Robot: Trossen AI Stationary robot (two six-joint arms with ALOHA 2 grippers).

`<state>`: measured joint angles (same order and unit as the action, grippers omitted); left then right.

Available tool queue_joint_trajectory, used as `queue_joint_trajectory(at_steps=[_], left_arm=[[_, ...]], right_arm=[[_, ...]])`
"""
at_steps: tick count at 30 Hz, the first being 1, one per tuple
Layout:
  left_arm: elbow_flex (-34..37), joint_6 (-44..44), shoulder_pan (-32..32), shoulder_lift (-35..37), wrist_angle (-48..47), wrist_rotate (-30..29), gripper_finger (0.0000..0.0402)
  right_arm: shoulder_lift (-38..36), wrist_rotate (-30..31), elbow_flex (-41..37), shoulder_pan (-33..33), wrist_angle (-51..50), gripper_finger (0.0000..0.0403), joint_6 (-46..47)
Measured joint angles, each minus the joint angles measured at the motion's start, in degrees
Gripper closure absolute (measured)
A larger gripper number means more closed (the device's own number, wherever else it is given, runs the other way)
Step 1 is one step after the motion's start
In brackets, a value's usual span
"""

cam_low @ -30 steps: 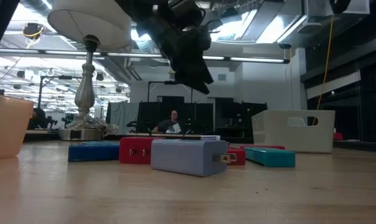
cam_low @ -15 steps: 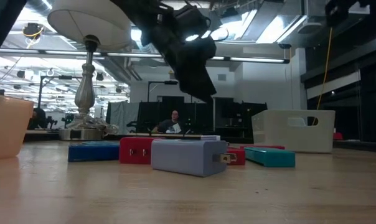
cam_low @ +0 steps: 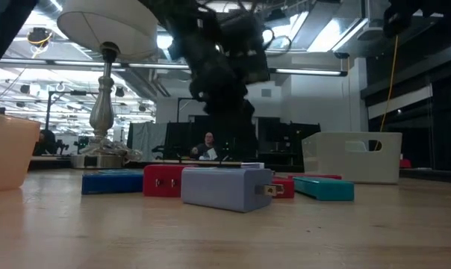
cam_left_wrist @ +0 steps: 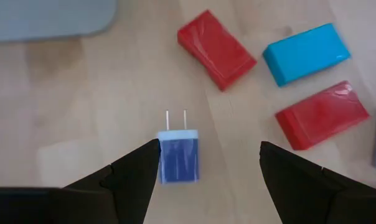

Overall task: Pick & Place Office items
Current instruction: Put the blue charger adapter into the orange bin

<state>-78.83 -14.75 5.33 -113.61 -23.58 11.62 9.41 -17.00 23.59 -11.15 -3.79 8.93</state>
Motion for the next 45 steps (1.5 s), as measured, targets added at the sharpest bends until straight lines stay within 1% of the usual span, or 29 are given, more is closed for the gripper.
queue_joint_trajectory(at_steps=[5,7,9,15,22,25,28,33,36,40,42,45], left_arm=[[0.02,2.48,0.20,-3.02,0.93,-1.47,0.0131],[0.11,2.51,0.45,-3.16,0.73,-1.62,0.0131],[0.02,3.02,0.74,-3.35,2.85,-1.66,0.0131],[0.02,5.12,1.67,-3.42,4.45,-0.80,0.0131],[0.02,5.03,1.42,-3.83,4.37,-0.28,0.0131],[-0.05,5.23,1.40,-4.73,4.38,-0.94,0.0131],[0.03,5.70,1.28,-6.02,1.66,-2.07,0.0136],[-0.31,6.52,0.92,-7.65,0.60,-2.81,0.0155],[-0.17,6.86,0.41,-7.59,2.17,-3.78,0.0167],[0.01,7.11,0.08,-7.09,5.66,-3.42,0.0186],[-0.08,7.67,0.07,-7.09,5.76,-2.15,0.0206],[-0.58,14.61,0.57,-7.11,4.10,2.18,0.0258]], right_arm=[[-0.25,-0.04,-1.53,0.01,1.51,0.0302,1.18],[-0.40,-1.02,-2.74,0.01,4.07,0.0302,2.25],[-0.59,-2.13,-4.67,0.01,7.04,0.0302,3.02],[-0.59,-2.12,-10.51,0.01,14.72,0.0302,5.62],[-0.61,-2.06,-15.01,-0.01,19.45,0.0302,7.47],[-0.61,-2.05,-16.86,-0.01,23.13,0.0302,8.65],[-0.61,-1.98,-17.77,-0.01,26.32,0.0302,8.65],[-0.61,-1.92,-17.77,-0.01,27.40,0.0302,8.64],[-0.61,-1.92,-17.77,-0.01,27.42,0.0302,8.64],[-0.61,-1.92,-17.77,-0.01,27.88,0.0302,8.87],[-0.61,-1.92,-17.77,-0.01,27.84,0.0302,8.87],[-0.61,-1.92,-17.77,-0.01,27.84,0.0302,8.90]])
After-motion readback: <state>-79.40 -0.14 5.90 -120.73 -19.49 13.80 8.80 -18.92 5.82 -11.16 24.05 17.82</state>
